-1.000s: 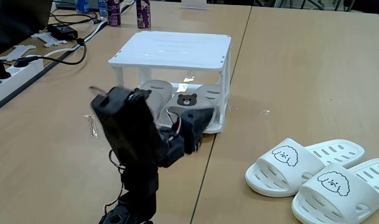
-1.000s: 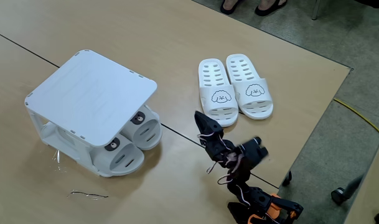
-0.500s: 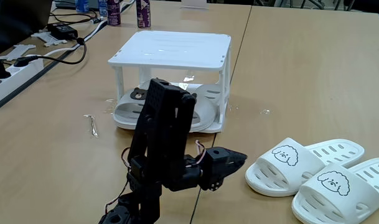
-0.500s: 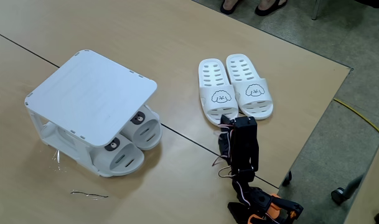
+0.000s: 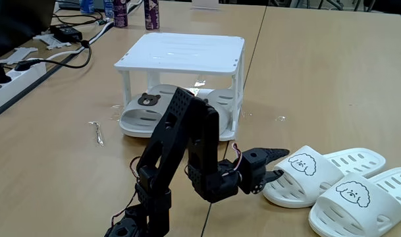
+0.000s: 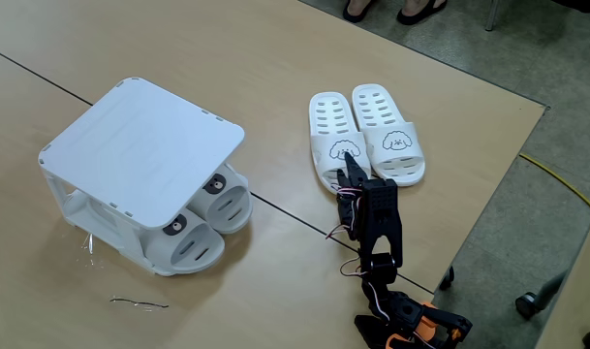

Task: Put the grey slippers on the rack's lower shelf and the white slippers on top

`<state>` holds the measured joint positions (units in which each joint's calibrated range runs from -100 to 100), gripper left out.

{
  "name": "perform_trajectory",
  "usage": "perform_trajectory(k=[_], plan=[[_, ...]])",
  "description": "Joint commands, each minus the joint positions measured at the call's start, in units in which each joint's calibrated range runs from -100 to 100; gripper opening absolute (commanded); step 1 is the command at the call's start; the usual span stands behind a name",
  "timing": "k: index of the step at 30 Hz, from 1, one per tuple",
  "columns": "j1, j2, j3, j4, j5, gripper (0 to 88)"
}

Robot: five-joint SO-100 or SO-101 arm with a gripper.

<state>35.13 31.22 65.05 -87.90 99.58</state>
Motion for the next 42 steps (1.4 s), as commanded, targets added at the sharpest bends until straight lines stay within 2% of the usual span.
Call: perform_trajectory(k=[1, 9, 13, 20, 21, 24, 25, 27, 35, 42], plan=[[0.40, 0.88, -5.28, 2.48, 0.42, 22.7], [0.48, 5.09, -21.25, 10.93, 0.42, 23.2], [0.48, 8.20, -29.82, 15.33, 0.42, 32.2], [0.56, 14.60, -38.93, 15.77, 0.42, 31.3], [1.14, 14.43, -39.02, 15.77, 0.42, 27.5], [1.79, 14.18, -39.56, 15.77, 0.42, 0.8], [2.45, 13.59, -39.56, 15.77, 0.42, 1.1], [3.19, 8.96, -39.20, 18.27, 0.42, 0.4], [4.42, -22.17, -39.47, 46.83, 0.42, 0.7], [3.85, -43.46, -39.47, 63.65, 0.42, 0.7]])
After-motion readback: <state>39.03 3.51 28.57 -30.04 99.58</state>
